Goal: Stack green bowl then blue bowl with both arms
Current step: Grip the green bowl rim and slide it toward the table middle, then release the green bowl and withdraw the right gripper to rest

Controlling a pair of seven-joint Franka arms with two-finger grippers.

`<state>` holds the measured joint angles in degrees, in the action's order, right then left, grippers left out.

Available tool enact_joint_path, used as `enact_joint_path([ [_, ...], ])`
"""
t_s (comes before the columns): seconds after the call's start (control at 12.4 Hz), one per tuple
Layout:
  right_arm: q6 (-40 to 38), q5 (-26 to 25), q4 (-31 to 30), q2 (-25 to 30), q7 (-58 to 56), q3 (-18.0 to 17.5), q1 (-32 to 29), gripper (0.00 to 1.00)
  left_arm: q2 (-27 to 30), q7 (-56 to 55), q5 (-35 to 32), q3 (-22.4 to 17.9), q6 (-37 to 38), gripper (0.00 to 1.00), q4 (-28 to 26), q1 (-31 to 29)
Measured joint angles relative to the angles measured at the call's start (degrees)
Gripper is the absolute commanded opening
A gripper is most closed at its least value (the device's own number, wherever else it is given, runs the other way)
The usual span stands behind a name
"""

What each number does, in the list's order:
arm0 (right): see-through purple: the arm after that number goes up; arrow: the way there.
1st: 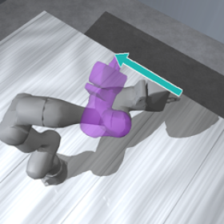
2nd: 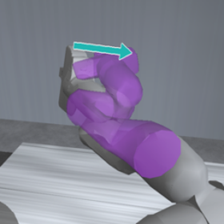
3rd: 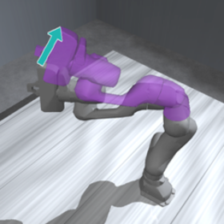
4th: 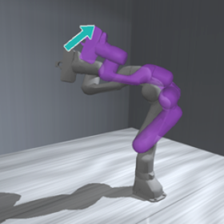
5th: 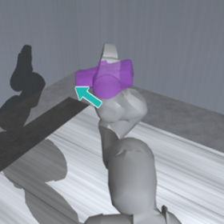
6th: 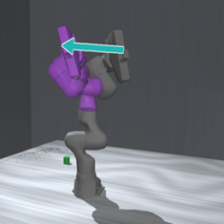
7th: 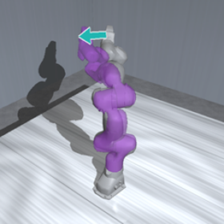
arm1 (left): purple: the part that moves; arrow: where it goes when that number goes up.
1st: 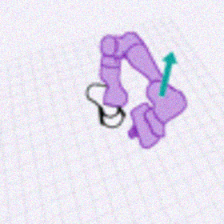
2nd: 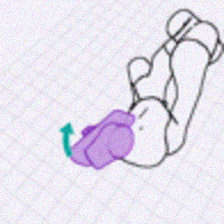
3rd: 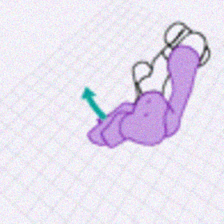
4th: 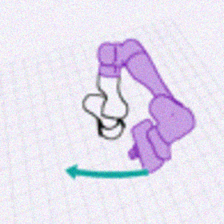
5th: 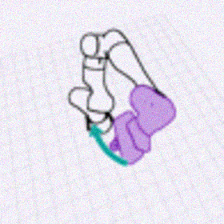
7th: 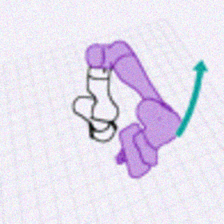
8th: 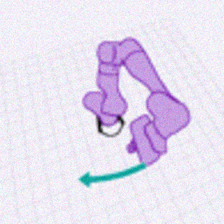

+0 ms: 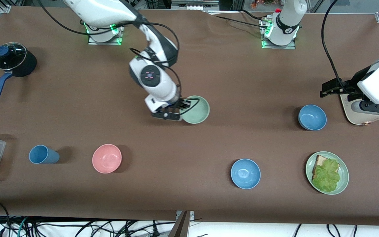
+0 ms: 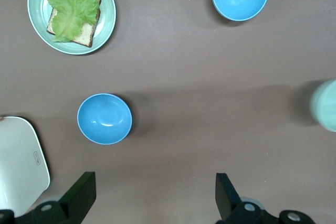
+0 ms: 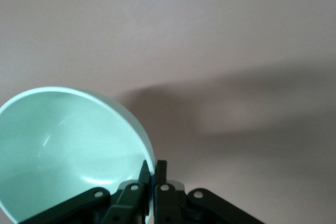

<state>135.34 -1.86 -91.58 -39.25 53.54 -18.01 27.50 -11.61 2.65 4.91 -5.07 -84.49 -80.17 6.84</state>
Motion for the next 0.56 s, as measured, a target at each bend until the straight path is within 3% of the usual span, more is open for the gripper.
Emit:
enact_joint_path([
  [0.08,1.12,-1.88,0.53,-2.07,1.97,0.95,1.96,0.0,-0.01,0.0,0.0,0.0,0.0,1.0,0.01,0.0],
  [0.16,1.55,-2.85,0.86,-3.5,2.86,1.97,3.36,0.14,-0.01,0.0,0.0,0.0,0.0,1.0,0.01,0.0],
  [0.24,1.72,-3.11,1.04,-4.21,2.96,2.84,4.12,0.7,-0.01,0.0,0.0,0.0,0.0,1.0,0.02,0.0],
  [0.32,1.74,-3.16,1.18,-4.25,2.96,3.24,4.23,1.0,-0.02,0.0,0.0,0.0,0.0,1.0,0.02,0.0],
  [0.56,1.53,-3.3,2.56,-4.02,2.89,4.35,4.18,1.0,-0.15,0.0,0.0,-0.09,0.0,1.0,0.02,-0.03],
])
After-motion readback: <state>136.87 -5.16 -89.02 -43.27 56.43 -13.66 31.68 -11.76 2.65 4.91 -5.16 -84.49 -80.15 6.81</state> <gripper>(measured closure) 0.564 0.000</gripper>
